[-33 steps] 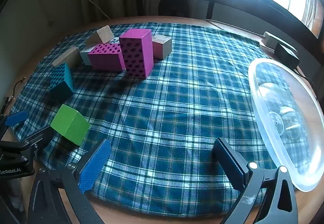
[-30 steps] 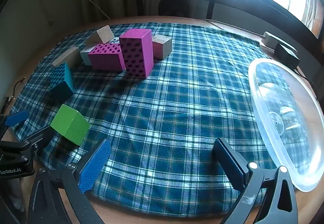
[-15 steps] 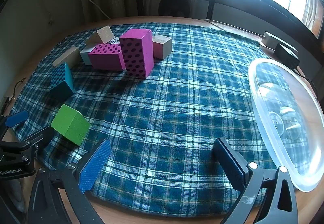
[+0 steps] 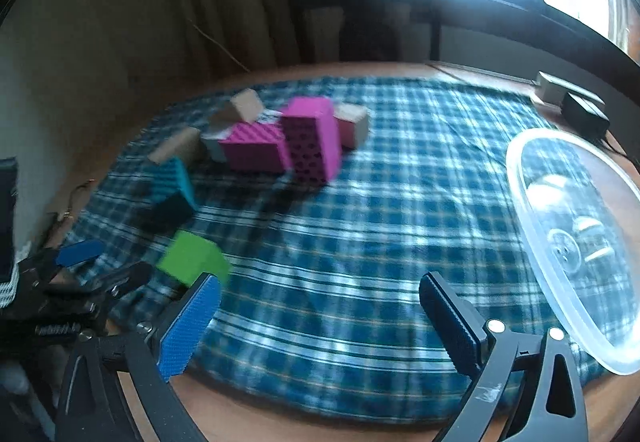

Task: Organize rigid objects
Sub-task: 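Move the right gripper toward the green cube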

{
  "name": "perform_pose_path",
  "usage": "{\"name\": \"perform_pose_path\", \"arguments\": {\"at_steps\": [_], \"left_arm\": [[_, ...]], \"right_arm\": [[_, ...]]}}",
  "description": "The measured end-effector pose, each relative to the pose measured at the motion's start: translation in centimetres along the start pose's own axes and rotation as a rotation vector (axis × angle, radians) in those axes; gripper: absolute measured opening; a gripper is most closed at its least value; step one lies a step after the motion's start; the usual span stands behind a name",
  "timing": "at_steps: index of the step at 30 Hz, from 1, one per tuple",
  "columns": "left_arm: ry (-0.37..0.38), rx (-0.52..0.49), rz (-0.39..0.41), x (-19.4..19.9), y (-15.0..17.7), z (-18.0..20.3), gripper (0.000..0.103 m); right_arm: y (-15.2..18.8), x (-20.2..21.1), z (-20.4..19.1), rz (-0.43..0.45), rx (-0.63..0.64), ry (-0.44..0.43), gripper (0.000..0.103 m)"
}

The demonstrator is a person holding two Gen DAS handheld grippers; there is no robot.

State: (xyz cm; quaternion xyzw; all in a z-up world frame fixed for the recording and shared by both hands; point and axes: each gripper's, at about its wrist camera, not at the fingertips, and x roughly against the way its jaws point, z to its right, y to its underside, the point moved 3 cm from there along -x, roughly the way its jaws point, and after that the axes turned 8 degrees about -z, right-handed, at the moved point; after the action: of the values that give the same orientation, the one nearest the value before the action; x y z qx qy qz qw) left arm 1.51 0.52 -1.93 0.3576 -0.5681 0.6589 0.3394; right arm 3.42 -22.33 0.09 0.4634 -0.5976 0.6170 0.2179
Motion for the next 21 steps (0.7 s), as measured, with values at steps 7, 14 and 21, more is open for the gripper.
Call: {"name": "perform_pose_path", "arguments": {"at_steps": [7, 14, 21], "left_arm": [[-0.001, 0.06, 0.093, 1.6, 0.4, -0.9, 0.103], [-0.019, 0.092, 0.118, 2.6, -0.9, -2.8, 0.102], [-0.008, 0.129, 0.136, 2.9, -0.8, -4.3, 0.097]], "right_arm": [[-0.1, 0.2, -3.4, 0.025, 0.059, -0.094, 0.09], [-0.3, -1.2, -6.2, -0.013, 0.131, -0.109, 0.074], [-0.6, -2.8, -8.0, -0.044, 0.185, -0.105, 0.064]]}}
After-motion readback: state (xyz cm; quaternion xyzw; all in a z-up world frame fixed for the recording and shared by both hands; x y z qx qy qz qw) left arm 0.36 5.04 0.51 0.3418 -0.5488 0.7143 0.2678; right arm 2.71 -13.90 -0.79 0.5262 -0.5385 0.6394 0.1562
